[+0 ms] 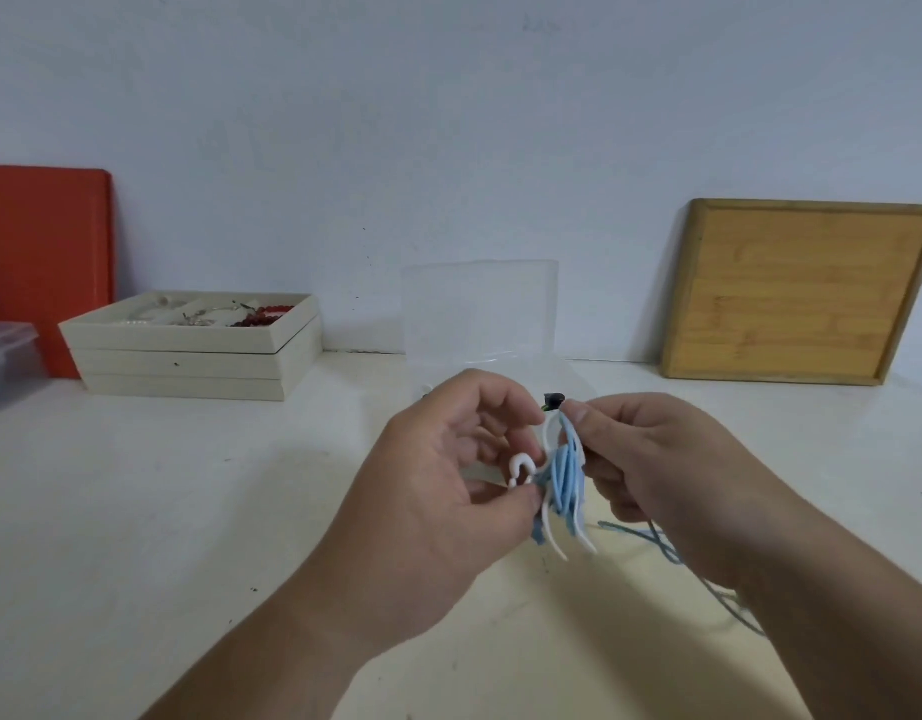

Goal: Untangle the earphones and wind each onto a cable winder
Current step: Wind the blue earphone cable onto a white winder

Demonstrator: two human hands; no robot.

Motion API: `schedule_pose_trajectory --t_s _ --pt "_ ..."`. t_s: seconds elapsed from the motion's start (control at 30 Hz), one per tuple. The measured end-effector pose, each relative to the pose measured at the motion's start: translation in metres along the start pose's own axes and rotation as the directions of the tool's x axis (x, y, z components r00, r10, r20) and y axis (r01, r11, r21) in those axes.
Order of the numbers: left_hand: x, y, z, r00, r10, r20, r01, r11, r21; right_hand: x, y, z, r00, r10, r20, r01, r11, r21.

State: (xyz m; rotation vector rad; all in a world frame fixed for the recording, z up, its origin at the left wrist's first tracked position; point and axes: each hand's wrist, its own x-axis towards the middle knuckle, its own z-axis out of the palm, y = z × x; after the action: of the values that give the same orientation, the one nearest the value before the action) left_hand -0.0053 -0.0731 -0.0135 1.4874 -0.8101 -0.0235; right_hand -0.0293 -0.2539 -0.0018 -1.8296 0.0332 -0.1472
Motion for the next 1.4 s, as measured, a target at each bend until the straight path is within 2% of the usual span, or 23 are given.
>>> schedule_pose_trajectory --t_s 0.17,0.33,0.57,0.73,0.8,0.87,1.03,1.17,1.3,1.4 --pt "0.0 -0.001 0.001 0.999 -0.025 0.034 0.023 0.998 0.052 0.003 0.002 -0.005 0.977 -0.102 -0.189 0.09 0.993 -0.072" --pt "-0.001 0.0 0.0 0.998 -0.037 0.047 0.033 0.997 0.074 0.004 0.004 -0.001 0.982 -0.093 -0.163 0.08 0.993 -0.088" --pt "-0.002 0.004 0.003 0.996 -0.047 0.07 0.039 0.994 0.103 0.003 0.003 0.001 0.987 -0.074 -0.14 0.075 0.997 0.005" --pt "0.0 0.008 0.002 0.999 0.018 -0.049 -0.015 0.998 0.059 0.005 0.006 0.001 0.985 -0.018 -0.174 0.006 0.998 -0.068" --pt "0.001 0.01 0.001 0.993 0.033 -0.109 -0.029 0.999 0.038 0.003 0.005 0.003 0.992 0.001 -0.13 -0.019 0.99 -0.137" --pt "0.001 0.011 0.0 0.984 0.035 -0.175 -0.031 0.999 0.025 -0.001 0.002 0.009 0.999 0.033 -0.027 -0.037 0.98 -0.194" --pt "0.003 0.006 -0.004 0.934 0.037 -0.356 -0.022 0.999 0.045 -0.009 -0.001 0.021 0.975 0.075 0.209 -0.028 0.975 -0.22" --pt "0.004 0.004 -0.004 0.905 0.051 -0.422 -0.008 0.995 0.103 -0.01 -0.003 0.018 0.964 0.04 0.262 0.041 0.954 -0.297" --pt "0.005 0.0 -0.007 0.869 0.085 -0.488 0.011 0.981 0.191 -0.012 -0.006 0.014 0.937 0.001 0.349 0.108 0.951 -0.29" --pt "0.006 -0.002 -0.01 0.858 0.142 -0.493 0.02 0.951 0.309 -0.013 -0.008 0.009 0.942 -0.032 0.333 0.15 0.931 -0.333"
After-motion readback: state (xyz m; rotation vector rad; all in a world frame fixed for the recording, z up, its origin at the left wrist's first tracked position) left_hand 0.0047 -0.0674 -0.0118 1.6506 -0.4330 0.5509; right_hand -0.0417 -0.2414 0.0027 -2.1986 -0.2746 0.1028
